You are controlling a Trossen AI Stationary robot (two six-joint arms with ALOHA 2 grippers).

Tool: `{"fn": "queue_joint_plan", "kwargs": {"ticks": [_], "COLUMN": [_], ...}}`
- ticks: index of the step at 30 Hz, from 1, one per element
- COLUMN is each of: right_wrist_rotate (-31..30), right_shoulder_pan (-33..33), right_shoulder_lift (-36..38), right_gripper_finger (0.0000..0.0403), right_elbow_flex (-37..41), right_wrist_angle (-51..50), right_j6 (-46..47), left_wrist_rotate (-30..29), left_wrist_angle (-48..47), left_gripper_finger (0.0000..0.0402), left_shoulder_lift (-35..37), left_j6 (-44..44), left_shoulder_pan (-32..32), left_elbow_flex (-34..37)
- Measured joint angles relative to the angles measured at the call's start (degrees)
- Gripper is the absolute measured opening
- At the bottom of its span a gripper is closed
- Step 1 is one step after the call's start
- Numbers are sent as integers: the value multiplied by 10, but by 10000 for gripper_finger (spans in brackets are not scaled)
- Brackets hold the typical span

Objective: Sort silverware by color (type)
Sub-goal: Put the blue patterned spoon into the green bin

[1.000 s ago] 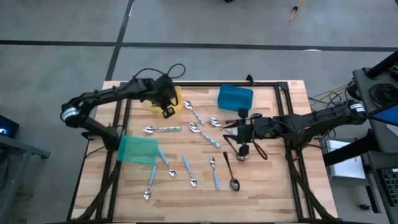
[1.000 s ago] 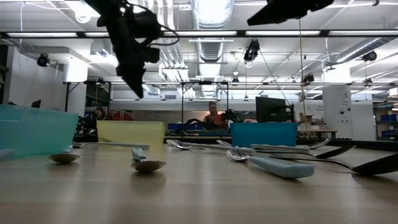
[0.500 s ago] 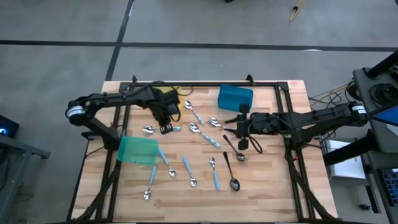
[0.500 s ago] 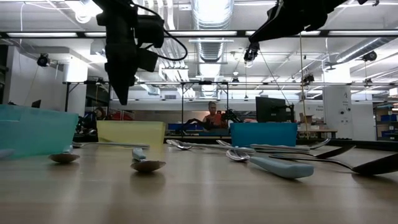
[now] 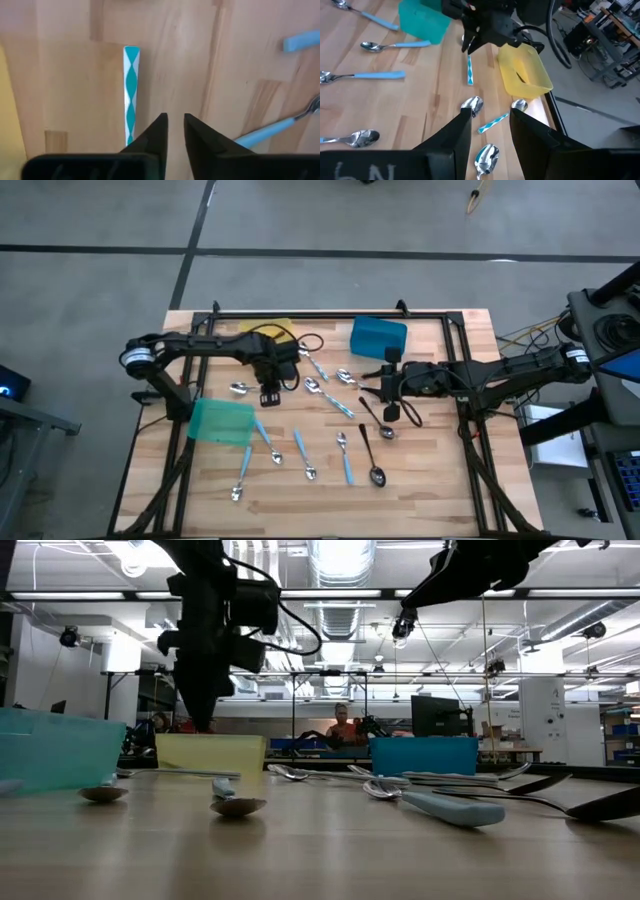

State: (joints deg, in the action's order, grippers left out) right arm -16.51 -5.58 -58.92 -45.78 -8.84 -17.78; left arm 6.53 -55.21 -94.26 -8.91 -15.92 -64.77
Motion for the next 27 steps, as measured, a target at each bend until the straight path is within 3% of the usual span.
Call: {"fn": "queue_joint_plan", "kwargs": {"ticks": [7, 11, 27], "right_wrist_rotate": [0, 0, 0], "right_shoulder_pan": [0, 0, 0], "right_shoulder_lift": [0, 0, 13], "right_gripper_finger": [125, 125, 125], "right_elbow_flex": [0, 0, 0], "right_wrist_angle": [-6, -9, -14], "right_j6": [0, -2, -3], "left_wrist_rotate": [-72, -75, -75], "left_wrist_angle": [33, 43, 91], "left_gripper_finger": [133, 158, 140], "left_shoulder_lift": [-28, -41, -94], "left_j6": [-29, -40, -37], "left_shoulder_pan": [0, -4, -3], "left_elbow_flex": [1, 4, 37]}}
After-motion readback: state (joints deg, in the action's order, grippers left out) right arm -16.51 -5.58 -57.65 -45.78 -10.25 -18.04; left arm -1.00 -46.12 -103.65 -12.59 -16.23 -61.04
